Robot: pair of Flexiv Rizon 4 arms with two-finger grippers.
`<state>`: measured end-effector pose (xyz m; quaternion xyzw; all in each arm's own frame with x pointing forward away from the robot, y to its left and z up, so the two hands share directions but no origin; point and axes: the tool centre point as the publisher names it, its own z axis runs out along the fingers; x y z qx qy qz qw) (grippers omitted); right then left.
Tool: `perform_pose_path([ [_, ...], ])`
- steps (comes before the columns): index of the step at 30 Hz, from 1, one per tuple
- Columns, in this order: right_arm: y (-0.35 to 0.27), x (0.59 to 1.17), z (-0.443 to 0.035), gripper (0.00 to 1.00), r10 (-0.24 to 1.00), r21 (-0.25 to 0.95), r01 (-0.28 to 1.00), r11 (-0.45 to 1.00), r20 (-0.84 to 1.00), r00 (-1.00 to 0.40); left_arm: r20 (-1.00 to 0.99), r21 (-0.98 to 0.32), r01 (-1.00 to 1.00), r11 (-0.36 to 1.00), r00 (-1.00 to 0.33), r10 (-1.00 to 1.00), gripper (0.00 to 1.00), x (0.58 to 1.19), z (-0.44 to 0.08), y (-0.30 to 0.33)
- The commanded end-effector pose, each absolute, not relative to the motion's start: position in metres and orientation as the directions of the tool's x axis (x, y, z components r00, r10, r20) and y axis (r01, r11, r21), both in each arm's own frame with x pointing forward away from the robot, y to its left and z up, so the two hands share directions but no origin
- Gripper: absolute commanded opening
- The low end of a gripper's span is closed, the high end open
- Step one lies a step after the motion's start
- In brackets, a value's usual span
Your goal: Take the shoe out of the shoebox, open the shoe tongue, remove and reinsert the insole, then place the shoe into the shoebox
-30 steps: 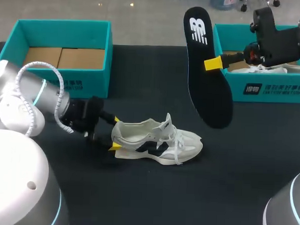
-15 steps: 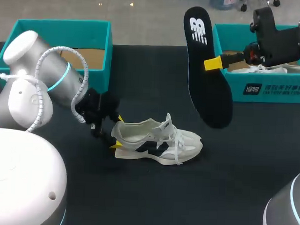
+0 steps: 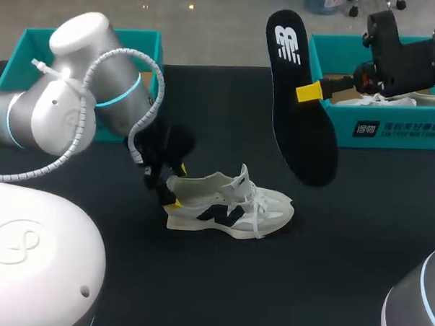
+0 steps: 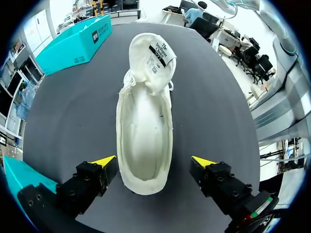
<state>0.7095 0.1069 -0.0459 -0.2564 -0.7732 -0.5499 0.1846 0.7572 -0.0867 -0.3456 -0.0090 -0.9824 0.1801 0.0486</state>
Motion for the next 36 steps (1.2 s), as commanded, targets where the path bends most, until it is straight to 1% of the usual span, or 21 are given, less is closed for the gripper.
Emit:
perform_pose_path([
  [1, 0.1081, 0.7107, -0.047, 0.0, 0.193, 0.755, 0.599, 0.265, 0.567, -0.8, 0.062, -0.175, 0.004, 0.984, -0.998, 0.015, 1.0, 0.7507, -0.3342, -0.0886],
  [4, 0.1081, 0.7107, -0.047, 0.0, 0.193, 0.755, 0.599, 0.265, 0.567, -0.8, 0.031, -0.151, -0.008, 0.988, -1.0, -0.003, 1.0, 0.7489, -0.3314, -0.088],
  [15, 0.1081, 0.7107, -0.047, 0.0, 0.193, 0.755, 0.599, 0.265, 0.567, -0.8, 0.005, -0.129, -0.012, 0.992, -1.0, -0.011, 1.0, 0.7458, -0.3276, -0.0812],
  [18, 0.1081, 0.7107, -0.047, 0.0, 0.193, 0.755, 0.599, 0.265, 0.567, -0.8, -0.006, -0.105, -0.043, 0.993, -0.999, -0.044, 1.0, 0.7445, -0.328, -0.0801],
  [34, 0.1081, 0.7107, -0.047, 0.0, 0.193, 0.755, 0.599, 0.265, 0.567, -0.8, -0.006, -0.105, -0.043, 0.993, -0.999, -0.044, 1.0, 0.7445, -0.328, -0.0801],
  [36, 0.1081, 0.7107, -0.047, 0.0, 0.193, 0.755, 0.599, 0.265, 0.567, -0.8, -0.004, -0.122, -0.018, 0.992, -1.0, -0.019, 1.0, 0.7462, -0.3245, -0.0831],
])
